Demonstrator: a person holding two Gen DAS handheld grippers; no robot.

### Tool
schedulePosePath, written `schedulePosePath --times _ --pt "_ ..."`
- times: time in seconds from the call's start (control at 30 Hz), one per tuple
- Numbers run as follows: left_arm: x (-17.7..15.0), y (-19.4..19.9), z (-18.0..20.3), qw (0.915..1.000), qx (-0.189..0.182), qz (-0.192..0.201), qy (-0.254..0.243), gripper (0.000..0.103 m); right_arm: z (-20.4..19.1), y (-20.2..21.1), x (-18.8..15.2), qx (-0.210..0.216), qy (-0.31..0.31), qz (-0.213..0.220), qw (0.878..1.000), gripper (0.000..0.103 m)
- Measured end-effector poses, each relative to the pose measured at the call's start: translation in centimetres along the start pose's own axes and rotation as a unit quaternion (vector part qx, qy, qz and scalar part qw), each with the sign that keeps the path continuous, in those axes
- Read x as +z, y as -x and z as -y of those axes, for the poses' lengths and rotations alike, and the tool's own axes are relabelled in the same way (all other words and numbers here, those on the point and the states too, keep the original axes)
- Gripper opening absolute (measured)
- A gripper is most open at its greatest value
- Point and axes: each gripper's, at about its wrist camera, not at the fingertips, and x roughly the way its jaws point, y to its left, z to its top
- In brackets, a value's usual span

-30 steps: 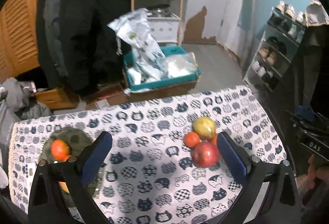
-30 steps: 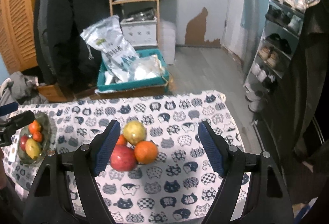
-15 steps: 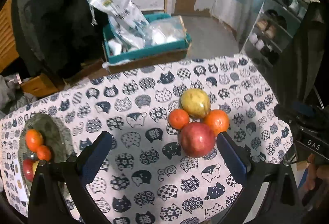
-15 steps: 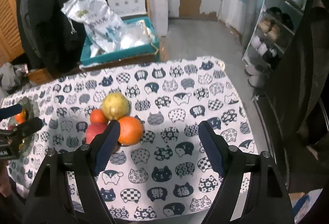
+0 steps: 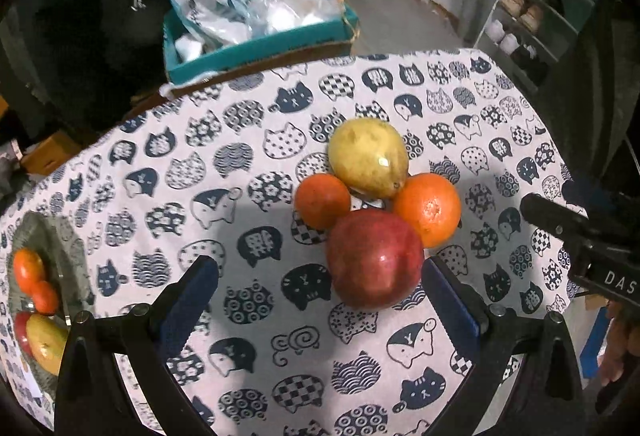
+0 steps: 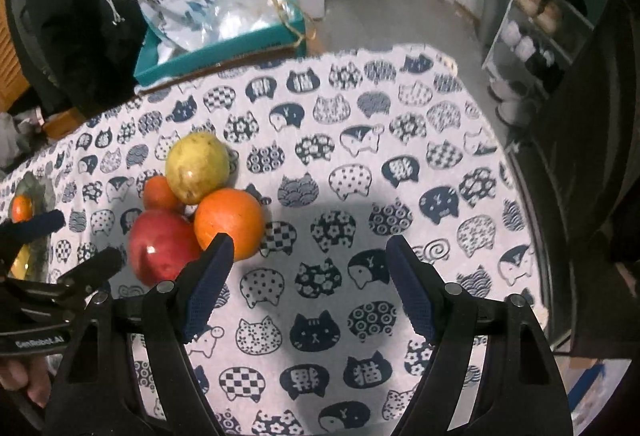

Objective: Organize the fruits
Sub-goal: 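Lower the left tool onto the red apple while the right tool approaches an orange, then close the left tool on the red apple while the right tool grasps the orange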

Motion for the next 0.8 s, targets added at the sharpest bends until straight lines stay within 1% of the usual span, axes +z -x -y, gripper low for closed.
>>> schedulePosePath --times 0.13,0.23,0.47,0.63,0.7,0.77,0.8 --pt "0.2 -1.5 0.5 0.9999 -0.007 -0.015 0.003 0.102 0.4 -1.3 0.0 0.007 -0.012 -0.020 1.000 0.078" --pt "0.2 -2.6 1.0 0.9995 -0.016 -0.026 0.006 0.102 0.7 -1.8 0.1 0.011 -0.023 -0.027 0.999 0.078" --pt "0.3 -4.7 2.2 0.9983 -0.032 -0.048 0.006 0.102 1.2 -1.8 0.2 0.013 -0.037 -0.026 0.999 0.078" --pt "0.5 -6.0 2.3 0.9973 -0.045 -0.057 0.006 0.102 1.3 -2.2 0.4 0.016 -0.039 -0.029 0.999 0.078" --pt "0.5 -6.4 2.2 0.9963 -0.056 -0.063 0.015 0.099 1.3 -2.3 0.4 0.017 -0.040 -0.030 0.999 0.078" --pt "0.4 -6.7 2.0 0.9948 -0.071 -0.068 0.024 0.086 1.4 -2.4 0.4 0.017 -0.042 -0.032 0.998 0.078" --pt "0.3 -6.9 2.1 0.9941 -0.077 -0.073 0.024 0.083 1.4 -2.4 0.5 0.018 -0.043 -0.032 0.998 0.078"
